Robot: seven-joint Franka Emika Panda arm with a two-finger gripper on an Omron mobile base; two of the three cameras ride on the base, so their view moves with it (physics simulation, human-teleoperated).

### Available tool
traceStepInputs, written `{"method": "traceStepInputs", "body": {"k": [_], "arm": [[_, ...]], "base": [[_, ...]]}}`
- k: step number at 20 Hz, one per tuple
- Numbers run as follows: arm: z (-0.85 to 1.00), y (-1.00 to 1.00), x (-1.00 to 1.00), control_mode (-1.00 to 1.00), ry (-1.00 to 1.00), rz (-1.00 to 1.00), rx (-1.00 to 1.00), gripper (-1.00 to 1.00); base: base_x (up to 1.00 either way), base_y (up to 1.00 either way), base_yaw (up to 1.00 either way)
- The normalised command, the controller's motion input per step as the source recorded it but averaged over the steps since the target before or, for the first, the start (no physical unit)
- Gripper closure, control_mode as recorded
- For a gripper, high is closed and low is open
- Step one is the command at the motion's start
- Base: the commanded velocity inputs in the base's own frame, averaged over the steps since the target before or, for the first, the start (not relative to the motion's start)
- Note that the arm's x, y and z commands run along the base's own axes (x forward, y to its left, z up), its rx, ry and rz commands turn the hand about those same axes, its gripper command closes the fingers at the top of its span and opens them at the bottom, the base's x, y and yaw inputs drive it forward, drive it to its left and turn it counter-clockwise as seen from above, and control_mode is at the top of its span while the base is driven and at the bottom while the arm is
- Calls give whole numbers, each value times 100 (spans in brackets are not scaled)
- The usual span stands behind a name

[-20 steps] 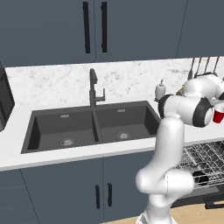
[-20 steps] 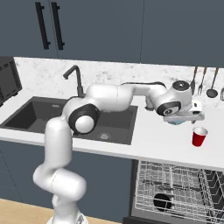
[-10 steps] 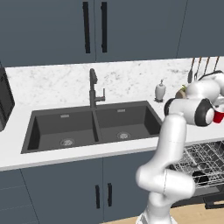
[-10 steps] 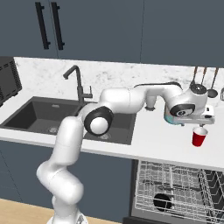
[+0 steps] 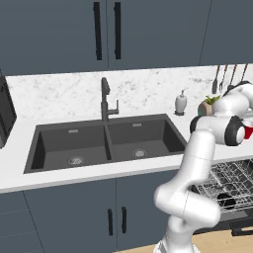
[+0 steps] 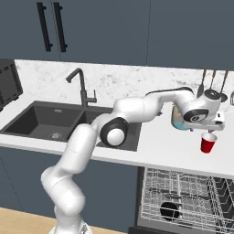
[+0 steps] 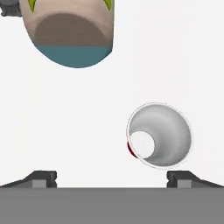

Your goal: Pick up the cup and bowl from the counter, place them in the dishwasher, and close the dishwasher door.

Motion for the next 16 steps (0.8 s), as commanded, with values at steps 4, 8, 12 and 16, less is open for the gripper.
{"method": "traceStepInputs", "body": {"k": [4, 8, 12, 16], "arm": [[-35, 0, 22, -100, 6, 0, 0, -100], [-10, 0, 3, -100, 18, 0, 0, -100], [-28, 0, 0, -100, 14, 0, 0, -100], [-33, 0, 0, -100, 7, 0, 0, -100]], "base": [[0, 0, 0], [0, 0, 0], [0, 0, 0], [0, 0, 0]]}}
